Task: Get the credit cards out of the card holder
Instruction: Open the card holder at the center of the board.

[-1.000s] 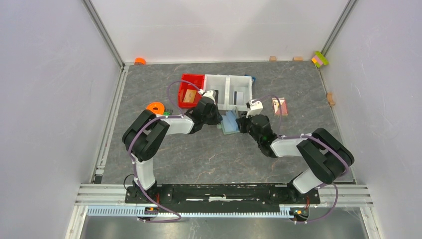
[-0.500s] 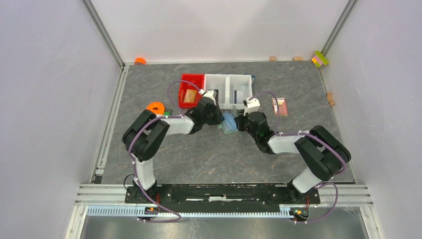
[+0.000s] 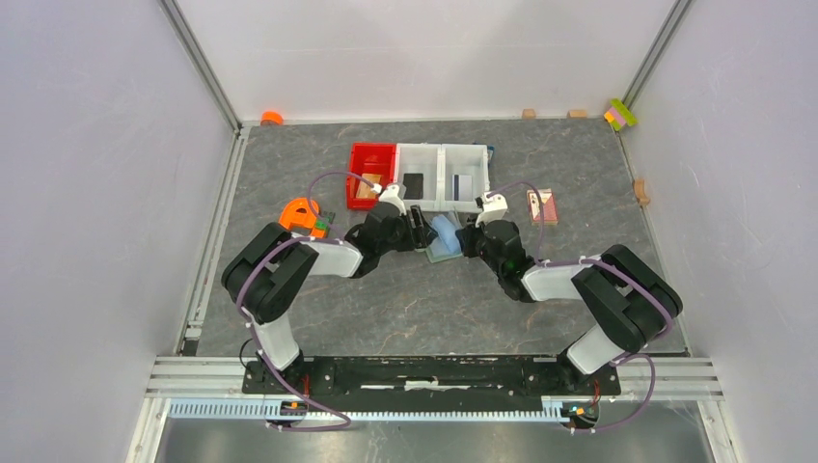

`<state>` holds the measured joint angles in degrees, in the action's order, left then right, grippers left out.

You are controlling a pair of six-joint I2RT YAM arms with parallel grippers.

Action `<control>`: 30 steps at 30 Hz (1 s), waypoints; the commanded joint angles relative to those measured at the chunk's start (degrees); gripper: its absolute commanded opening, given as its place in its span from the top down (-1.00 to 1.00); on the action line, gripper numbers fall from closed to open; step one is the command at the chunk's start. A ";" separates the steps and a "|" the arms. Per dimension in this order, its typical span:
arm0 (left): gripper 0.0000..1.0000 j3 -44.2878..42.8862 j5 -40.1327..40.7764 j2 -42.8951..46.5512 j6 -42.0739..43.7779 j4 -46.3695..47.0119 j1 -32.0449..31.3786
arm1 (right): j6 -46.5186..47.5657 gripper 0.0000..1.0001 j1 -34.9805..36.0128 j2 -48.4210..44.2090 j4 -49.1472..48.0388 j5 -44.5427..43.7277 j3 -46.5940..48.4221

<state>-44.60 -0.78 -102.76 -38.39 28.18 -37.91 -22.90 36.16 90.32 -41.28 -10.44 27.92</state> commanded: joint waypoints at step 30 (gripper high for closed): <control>-0.46 -7.18 -3.79 -3.73 -2.17 -3.10 1.88 | -0.14 0.71 0.96 -0.27 -5.83 8.72 -4.27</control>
<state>-49.30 -5.04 -105.51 -40.18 26.76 -36.34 -23.16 36.60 90.32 -46.72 -2.61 24.64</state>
